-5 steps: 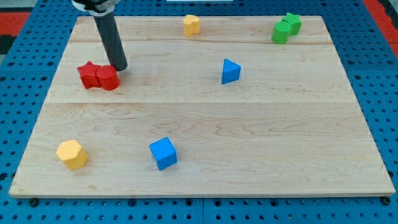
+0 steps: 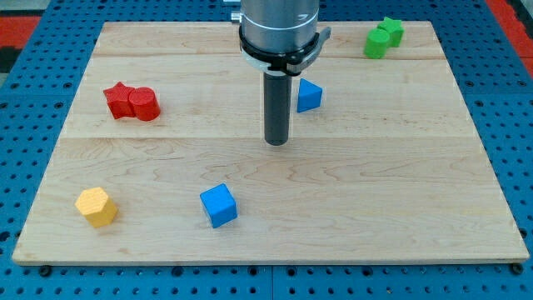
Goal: Push blue cube towards the center
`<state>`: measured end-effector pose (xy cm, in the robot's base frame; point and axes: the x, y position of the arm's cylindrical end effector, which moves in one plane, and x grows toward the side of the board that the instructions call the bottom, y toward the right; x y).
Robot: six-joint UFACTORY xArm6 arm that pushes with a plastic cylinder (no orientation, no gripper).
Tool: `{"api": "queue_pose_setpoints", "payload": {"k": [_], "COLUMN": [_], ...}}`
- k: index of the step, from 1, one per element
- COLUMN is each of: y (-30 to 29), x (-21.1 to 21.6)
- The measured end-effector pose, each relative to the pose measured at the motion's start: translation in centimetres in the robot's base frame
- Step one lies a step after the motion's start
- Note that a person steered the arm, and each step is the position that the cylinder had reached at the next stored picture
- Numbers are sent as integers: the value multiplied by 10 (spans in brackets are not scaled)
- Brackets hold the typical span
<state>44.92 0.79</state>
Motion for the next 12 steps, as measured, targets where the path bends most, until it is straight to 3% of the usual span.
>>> {"api": "queue_pose_setpoints", "payload": {"k": [5,9,10,12], "y": [7,53,35,-59], "x": [-22,99,140,142]}}
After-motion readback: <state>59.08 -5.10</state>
